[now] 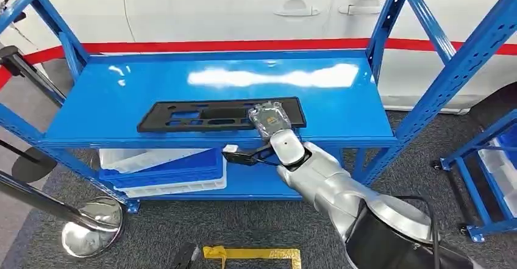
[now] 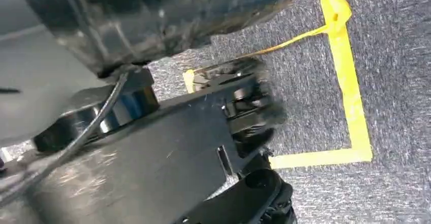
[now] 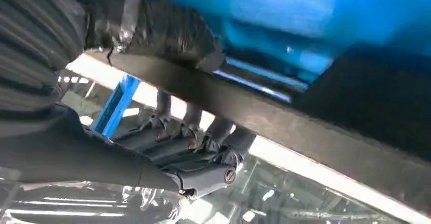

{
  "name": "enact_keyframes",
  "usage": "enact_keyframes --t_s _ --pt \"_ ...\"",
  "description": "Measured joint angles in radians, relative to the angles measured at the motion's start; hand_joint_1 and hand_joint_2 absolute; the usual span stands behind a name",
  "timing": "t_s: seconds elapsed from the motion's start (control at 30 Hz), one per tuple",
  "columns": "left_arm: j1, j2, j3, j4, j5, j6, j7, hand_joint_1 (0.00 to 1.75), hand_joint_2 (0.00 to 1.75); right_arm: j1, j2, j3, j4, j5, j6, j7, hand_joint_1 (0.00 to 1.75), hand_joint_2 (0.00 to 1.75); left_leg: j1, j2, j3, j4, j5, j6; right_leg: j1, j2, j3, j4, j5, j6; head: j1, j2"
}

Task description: Take the parts from the cabinet and place them on the table.

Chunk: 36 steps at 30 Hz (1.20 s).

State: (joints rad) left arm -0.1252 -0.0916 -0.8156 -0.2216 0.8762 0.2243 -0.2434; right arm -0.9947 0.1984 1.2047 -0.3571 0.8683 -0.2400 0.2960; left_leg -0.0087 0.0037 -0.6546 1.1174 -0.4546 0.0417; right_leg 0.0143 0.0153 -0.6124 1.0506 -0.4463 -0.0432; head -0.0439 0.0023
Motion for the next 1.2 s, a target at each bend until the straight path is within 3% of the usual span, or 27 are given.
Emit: enact_keyframes --t_s 0.03,0.07,0.17,0.23,0.27,0.3,0.37,0.4,0.43,0.47,0.5,0.57,0.6,0.63,0.7,0.77,0.8,0.87,0.9,0.93,0.97,1.07,1.1,1.13,1.2 --pt "-0.001 0.0 0.0 0.0 -0.005 0.0 0.001 0.0 0.0 -0.001 0.002 0.0 0.0 0.005 -0.003 0.002 1.75 1.75 -0.008 -0.002 0.031 -0.072 0.011 0.01 -0.001 0.0 0.002 -0.002 -0.001 0.0 0.0 0.0" --pt "-0.002 0.002 -0.001 0.0 -0.008 0.0 0.002 0.0 0.0 -0.003 0.002 0.0 0.0 0.01 -0.004 0.003 1.75 1.75 -0.01 -0.004 0.041 -0.078 0.001 0.013 0.001 0.0 0.001 -0.005 0.0 0.002 0.004 0.0" --pt "0.001 0.002 -0.013 0.0 -0.021 0.0 0.005 0.0 0.0 -0.006 0.002 0.0 0.001 0.031 -0.013 0.008 1.75 1.75 -0.02 -0.004 0.047 -0.096 0.009 0.01 -0.008 0.002 0.0 -0.009 0.005 0.013 0.0 0.0" --pt "0.0 0.001 -0.018 0.0 -0.026 0.001 0.006 0.0 0.0 -0.006 0.002 -0.001 0.001 0.043 -0.021 0.012 1.71 1.75 -0.007 0.0 0.06 -0.12 0.02 0.01 0.001 0.004 0.005 -0.016 0.004 0.023 0.001 0.0" --pt "0.0 0.001 -0.018 0.0 -0.026 0.002 0.006 0.0 0.0 -0.007 0.002 -0.001 0.002 0.047 -0.026 0.016 1.71 1.75 -0.004 0.004 0.067 -0.132 0.025 0.009 -0.004 -0.001 0.003 -0.006 -0.003 0.027 0.001 0.0" --pt "0.0 0.001 -0.018 0.0 -0.026 0.002 0.006 0.0 0.0 -0.009 0.002 -0.002 0.002 0.051 -0.033 0.018 1.71 1.75 -0.002 0.004 0.071 -0.137 0.027 0.012 -0.004 -0.004 -0.013 0.031 -0.034 0.032 0.006 0.0" --pt "0.001 0.001 -0.021 0.0 -0.028 0.002 0.008 0.0 0.0 -0.005 0.002 -0.002 0.002 0.061 -0.053 0.019 1.71 1.75 -0.001 0.007 0.07 -0.136 0.027 0.013 -0.011 -0.005 -0.094 0.206 -0.121 0.041 0.006 0.0" --pt "0.002 0.001 -0.022 0.0 -0.028 0.004 0.009 0.0 0.0 0.0 0.002 -0.002 0.003 0.064 -0.058 0.021 1.71 1.75 -0.001 0.007 0.069 -0.136 0.027 0.013 -0.014 -0.005 -0.122 0.263 -0.139 0.045 0.006 0.0" --pt "0.003 0.001 -0.026 0.0 -0.029 0.005 0.01 0.0 0.0 0.004 0.001 -0.002 0.003 0.066 -0.063 0.021 1.71 1.75 -0.001 0.007 0.068 -0.134 0.027 0.013 -0.018 -0.006 -0.137 0.292 -0.137 0.048 0.006 0.0" --pt "0.004 0.001 -0.031 0.0 -0.029 0.006 0.01 0.0 0.0 0.004 0.001 -0.002 0.004 0.066 -0.066 0.021 1.71 1.75 0.0 0.007 0.068 -0.132 0.027 0.012 -0.022 -0.008 -0.125 0.269 -0.114 0.051 0.006 0.0" --pt "0.004 0.001 -0.034 0.0 -0.029 0.006 0.01 0.0 0.0 0.004 0.001 -0.002 0.004 0.066 -0.066 0.021 1.71 1.75 0.001 0.006 0.068 -0.129 0.025 0.01 -0.025 -0.009 -0.093 0.207 -0.075 0.053 0.006 0.0" --pt "0.003 0.0 -0.038 0.0 -0.029 0.007 0.01 0.0 0.0 0.001 0.002 -0.003 0.004 0.067 -0.066 0.021 1.73 1.75 0.005 0.004 0.067 -0.114 0.016 0.0 -0.029 -0.014 0.0 0.029 0.007 0.056 0.007 0.0" --pt "0.003 0.001 -0.042 0.0 -0.029 0.007 0.01 0.0 0.0 0.001 0.002 -0.003 0.003 0.067 -0.066 0.021 1.71 1.75 -0.002 0.002 0.06 -0.104 0.01 -0.008 -0.026 -0.014 0.014 -0.003 -0.013 0.055 0.007 0.0" --pt "0.003 0.001 -0.045 0.0 -0.029 0.007 0.01 0.0 0.0 0.001 0.005 -0.003 0.003 0.068 -0.068 0.021 1.75 1.75 0.0 0.001 0.055 -0.1 0.01 -0.012 -0.025 -0.011 0.015 -0.005 -0.01 0.042 0.003 0.0" --pt "0.003 0.001 -0.051 0.0 -0.03 0.009 0.01 0.0 0.0 0.002 0.005 -0.003 0.003 0.069 -0.077 0.019 1.75 1.75 0.001 0.002 0.054 -0.103 0.014 -0.02 -0.02 -0.011 0.011 -0.005 -0.009 0.034 0.003 0.0" --pt "0.004 0.001 -0.054 0.0 -0.032 0.015 0.009 0.0 0.0 0.002 0.006 -0.008 0.002 0.069 -0.106 0.016 1.75 1.75 0.005 0.002 0.047 -0.094 0.003 -0.029 -0.026 -0.013 0.015 -0.015 -0.001 0.019 0.004 0.0" --pt "0.005 0.001 -0.055 0.0 -0.033 0.016 0.005 0.0 0.0 0.002 0.006 -0.014 0.002 0.069 -0.13 0.008 1.75 1.75 0.005 0.001 0.032 -0.058 -0.025 -0.036 -0.027 -0.013 0.015 -0.017 0.001 0.015 -0.003 0.0" --pt "0.005 0.002 -0.062 0.0 -0.042 0.028 -0.006 0.0 0.0 0.005 0.007 -0.024 0.002 0.062 -0.165 -0.008 1.75 1.75 0.011 0.001 -0.033 0.09 -0.1 -0.046 -0.025 -0.013 0.012 -0.017 0.002 0.01 -0.006 0.0" --pt "0.007 0.003 -0.064 0.0 -0.048 0.041 -0.021 0.0 0.0 0.01 0.006 -0.031 0.002 0.056 -0.188 -0.022 1.75 1.75 0.012 0.001 -0.067 0.164 -0.125 -0.049 -0.024 -0.013 0.011 -0.017 0.002 0.009 -0.006 0.0" --pt "0.009 0.003 -0.068 0.0 -0.055 0.057 -0.041 0.0 0.0 0.015 0.004 -0.039 0.002 0.05 -0.215 -0.037 1.75 1.75 0.012 0.001 -0.086 0.203 -0.129 -0.05 -0.024 -0.012 0.011 -0.017 0.002 0.009 -0.007 0.0" --pt "0.01 0.004 -0.071 0.0 -0.062 0.072 -0.058 0.0 1.75 0.019 0.001 -0.048 -0.001 0.045 -0.244 -0.056 1.75 1.75 0.013 0.001 -0.083 0.195 -0.111 -0.05 -0.024 -0.011 0.011 -0.017 0.002 0.009 -0.006 0.0" --pt "0.01 0.01 -0.073 0.0 -0.068 0.108 -0.087 0.0 1.75 0.023 -0.006 -0.08 -0.024 0.027 -0.315 -0.111 1.75 1.75 0.013 0.001 0.009 -0.002 0.002 -0.043 -0.024 -0.003 0.013 -0.016 0.002 0.01 -0.007 0.0" --pt "0.009 0.013 -0.074 0.0 -0.067 0.126 -0.103 0.0 1.75 0.027 -0.011 -0.102 -0.045 0.025 -0.348 -0.138 1.75 1.75 0.012 0.0 0.048 -0.087 0.013 -0.037 -0.023 0.0 0.011 -0.016 0.002 0.011 -0.006 0.0" --pt "0.009 0.014 -0.077 0.0 -0.06 0.139 -0.116 0.0 1.75 0.032 -0.018 -0.128 -0.075 0.028 -0.374 -0.155 1.75 1.75 0.006 -0.002 0.059 -0.107 0.011 -0.035 -0.018 0.002 0.005 -0.014 0.003 0.017 -0.006 0.0" --pt "0.011 0.017 -0.079 0.0 -0.058 0.149 -0.136 0.0 1.75 0.064 -0.032 -0.175 -0.142 0.067 -0.417 -0.181 1.75 1.75 0.005 -0.003 0.053 -0.103 0.008 -0.03 -0.019 0.002 0.003 -0.019 0.007 0.026 -0.005 0.0"
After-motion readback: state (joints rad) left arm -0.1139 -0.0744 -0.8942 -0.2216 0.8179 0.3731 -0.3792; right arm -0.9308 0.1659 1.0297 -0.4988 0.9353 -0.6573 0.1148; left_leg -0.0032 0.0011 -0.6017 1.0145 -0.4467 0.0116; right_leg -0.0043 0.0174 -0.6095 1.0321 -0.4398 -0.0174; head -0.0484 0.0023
